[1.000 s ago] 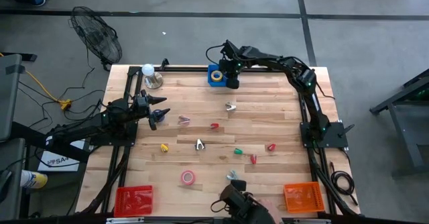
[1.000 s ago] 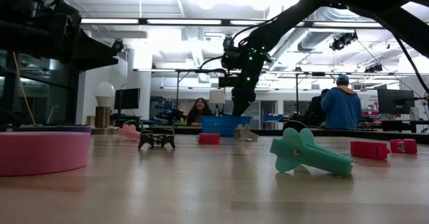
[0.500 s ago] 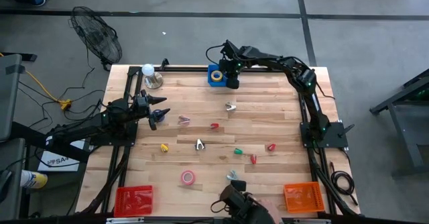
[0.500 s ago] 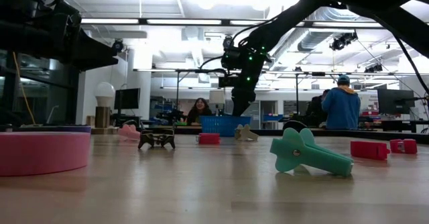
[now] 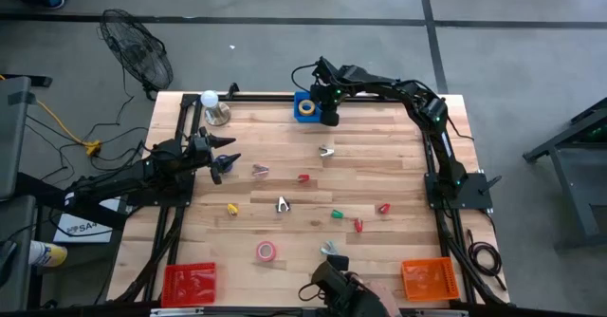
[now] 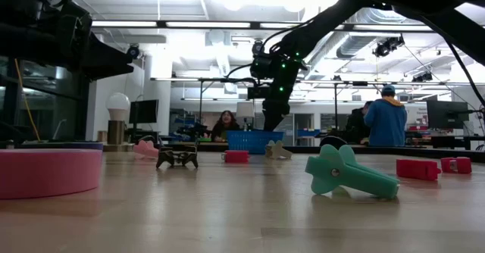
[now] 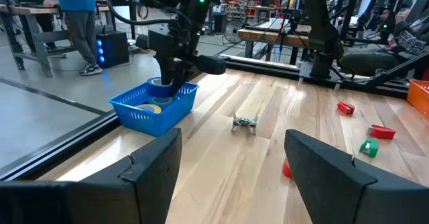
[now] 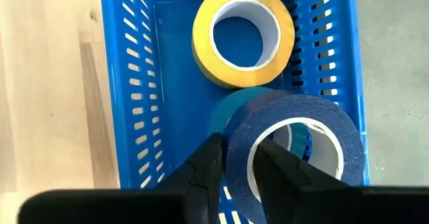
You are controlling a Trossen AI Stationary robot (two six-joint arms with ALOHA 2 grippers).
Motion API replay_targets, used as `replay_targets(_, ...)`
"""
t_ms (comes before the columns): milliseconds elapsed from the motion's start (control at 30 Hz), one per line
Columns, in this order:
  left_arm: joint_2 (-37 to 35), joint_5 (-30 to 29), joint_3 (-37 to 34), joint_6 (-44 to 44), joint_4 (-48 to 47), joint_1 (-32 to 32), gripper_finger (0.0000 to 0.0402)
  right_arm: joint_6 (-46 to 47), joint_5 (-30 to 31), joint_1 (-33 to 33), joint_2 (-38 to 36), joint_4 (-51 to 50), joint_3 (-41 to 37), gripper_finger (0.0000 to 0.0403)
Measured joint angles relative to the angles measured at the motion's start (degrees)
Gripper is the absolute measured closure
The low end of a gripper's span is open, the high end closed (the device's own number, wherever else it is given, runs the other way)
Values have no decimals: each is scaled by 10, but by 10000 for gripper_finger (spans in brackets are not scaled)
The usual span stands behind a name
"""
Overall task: Pick and place Stapler, Stapler remover, tape
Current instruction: Put the right blue tape into the blue bin
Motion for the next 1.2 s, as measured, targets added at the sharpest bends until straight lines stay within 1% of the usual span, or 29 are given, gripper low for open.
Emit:
replay_targets(200, 0, 0, 0, 0, 0, 0, 140, 0, 2, 0, 0, 1, 0, 288)
replay_targets(333, 0, 0, 0, 0, 0, 0, 140, 0, 18, 0, 0, 1, 0, 274)
replay_targets(467, 0, 0, 0, 0, 0, 0, 140, 0, 35, 1, 0, -1, 0, 273)
replay_targets(900, 0, 0, 0, 0, 0, 0, 140, -2, 53, 0, -1, -21, 0, 273)
replay_targets(1200, 0, 0, 0, 0, 0, 0, 140, -10, 53, 1, -3, -22, 0, 273)
